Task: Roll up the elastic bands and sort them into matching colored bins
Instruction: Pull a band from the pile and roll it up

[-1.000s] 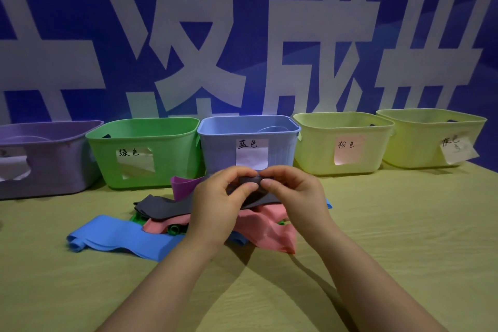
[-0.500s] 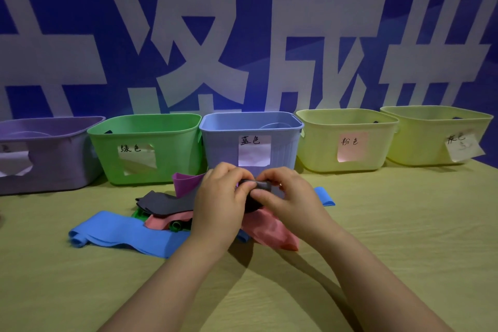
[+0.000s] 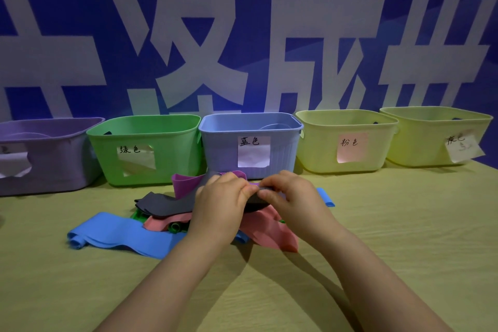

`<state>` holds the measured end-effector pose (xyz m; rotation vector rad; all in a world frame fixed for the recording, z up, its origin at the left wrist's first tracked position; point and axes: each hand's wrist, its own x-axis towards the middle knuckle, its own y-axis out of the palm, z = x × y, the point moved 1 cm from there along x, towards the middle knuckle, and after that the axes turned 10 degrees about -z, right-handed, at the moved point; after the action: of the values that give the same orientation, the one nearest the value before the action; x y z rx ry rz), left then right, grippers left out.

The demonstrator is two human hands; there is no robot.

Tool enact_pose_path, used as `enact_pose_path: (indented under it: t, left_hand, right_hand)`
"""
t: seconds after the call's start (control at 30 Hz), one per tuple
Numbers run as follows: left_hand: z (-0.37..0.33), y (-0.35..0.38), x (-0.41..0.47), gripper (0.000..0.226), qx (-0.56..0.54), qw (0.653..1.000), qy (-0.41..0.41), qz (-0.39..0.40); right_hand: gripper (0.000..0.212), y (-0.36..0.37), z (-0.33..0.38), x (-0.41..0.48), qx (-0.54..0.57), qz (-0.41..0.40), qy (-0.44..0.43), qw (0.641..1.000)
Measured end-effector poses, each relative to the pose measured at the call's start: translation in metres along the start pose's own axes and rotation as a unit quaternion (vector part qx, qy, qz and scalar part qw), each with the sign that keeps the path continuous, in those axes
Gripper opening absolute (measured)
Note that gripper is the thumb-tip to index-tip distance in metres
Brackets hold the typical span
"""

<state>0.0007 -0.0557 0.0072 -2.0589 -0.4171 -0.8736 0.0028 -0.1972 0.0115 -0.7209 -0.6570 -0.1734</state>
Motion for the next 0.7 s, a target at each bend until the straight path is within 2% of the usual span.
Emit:
enact_pose_path:
  t: [0.07,0.1,0.23,0.37,0.53,0.7]
  left_hand:
    - [0.0003,-0.0018,-0.0005,0.056,-0.002,1.0,0.014,0.0]
    - [0.0015,-0.0016,-0.001,0.055,-0.008,1.0,0.021,-0.01]
    - [-0.0031,-0.003,-0.0016,0.017,-0.11,0.993,-0.017,-0.037]
    - [-0.006,-0.0042,-0.0009,0.01,-0.16,0.985,-0.042,-0.042]
    - [-0.0043,-0.0047,0.0005,0.011,-0.12,0.993,0.009,-0.012]
    - [-0.006,-0.0067,0.0002,0.007,-0.101,0.995,0.029,-0.003]
  right_hand:
    - [0.016,0.0003,0.0002,0.0003,-0.013,0.012,-0.013,1.0]
    - [0.017,0.0003,-0.0002,0.0002,-0.02,0.015,-0.019,1.0]
    - [0.023,-0.0018,0.0001,-0.0002,-0.035,0.016,-0.026,0.999]
    - [0.033,-0.0025,0.0023,-0.0005,-0.03,0.031,-0.024,0.999]
    - [0.024,-0.0006,-0.0023,0.0007,-0.04,0.043,-0.013,0.998]
    - [0.017,-0.0024,-0.0017,0.001,0.034,0.02,0.009,0.999]
